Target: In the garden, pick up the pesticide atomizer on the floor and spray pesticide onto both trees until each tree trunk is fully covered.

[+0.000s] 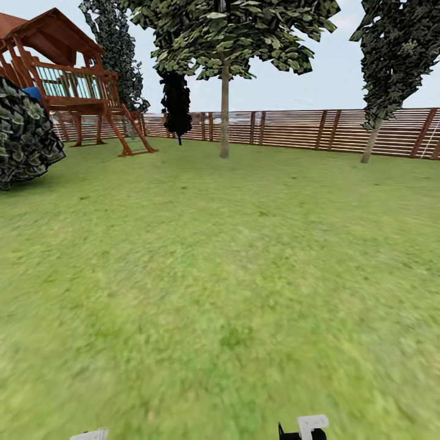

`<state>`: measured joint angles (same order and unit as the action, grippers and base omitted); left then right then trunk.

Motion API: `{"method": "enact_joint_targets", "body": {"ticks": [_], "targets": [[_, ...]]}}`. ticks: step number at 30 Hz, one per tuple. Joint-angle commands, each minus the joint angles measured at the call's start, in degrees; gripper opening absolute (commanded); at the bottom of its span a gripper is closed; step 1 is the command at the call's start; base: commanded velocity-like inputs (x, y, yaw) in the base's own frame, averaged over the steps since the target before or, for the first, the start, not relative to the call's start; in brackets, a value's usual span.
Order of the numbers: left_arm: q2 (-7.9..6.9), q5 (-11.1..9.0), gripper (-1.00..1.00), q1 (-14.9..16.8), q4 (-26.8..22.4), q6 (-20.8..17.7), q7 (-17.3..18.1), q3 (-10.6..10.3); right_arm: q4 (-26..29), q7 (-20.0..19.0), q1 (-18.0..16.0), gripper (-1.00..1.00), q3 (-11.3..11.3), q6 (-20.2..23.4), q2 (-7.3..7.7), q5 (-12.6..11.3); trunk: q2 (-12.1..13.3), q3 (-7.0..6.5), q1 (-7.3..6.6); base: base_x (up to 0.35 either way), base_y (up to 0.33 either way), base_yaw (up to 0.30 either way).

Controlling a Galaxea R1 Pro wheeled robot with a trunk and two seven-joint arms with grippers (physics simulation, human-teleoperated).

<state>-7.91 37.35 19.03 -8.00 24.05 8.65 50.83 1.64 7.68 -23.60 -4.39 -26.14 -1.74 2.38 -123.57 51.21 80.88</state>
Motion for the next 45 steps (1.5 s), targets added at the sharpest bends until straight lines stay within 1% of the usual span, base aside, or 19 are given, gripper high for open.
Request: {"method": "enact_joint_targets", "body": {"ticks": [1,9,20,45], "targets": [[0.00,0.11,-1.00,0.04,0.00,0.12,0.41,0.50,-0.06,0.58,-0.04,1.00,-0.44,-0.05,-0.01,0.26,-0.02,0.05,0.03,0.340,0.000,0.000],[-0.19,0.08,-1.00,0.04,-0.07,0.15,0.41,0.61,-0.06,0.58,-0.04,1.00,-0.45,-0.05,-0.01,0.26,-0.02,0.05,0.03,0.340,0.000,0.000],[-0.01,0.09,-1.00,0.04,0.00,-0.10,0.41,0.50,-0.06,0.58,-0.04,1.00,-0.44,-0.05,-0.01,0.26,-0.02,0.05,0.03,0.340,0.000,0.000],[-0.09,0.17,-1.00,0.04,0.00,-0.14,0.41,0.58,-0.06,0.58,-0.04,1.00,-0.44,-0.05,-0.01,0.26,-0.02,0.05,0.03,0.340,0.000,0.000]]}}
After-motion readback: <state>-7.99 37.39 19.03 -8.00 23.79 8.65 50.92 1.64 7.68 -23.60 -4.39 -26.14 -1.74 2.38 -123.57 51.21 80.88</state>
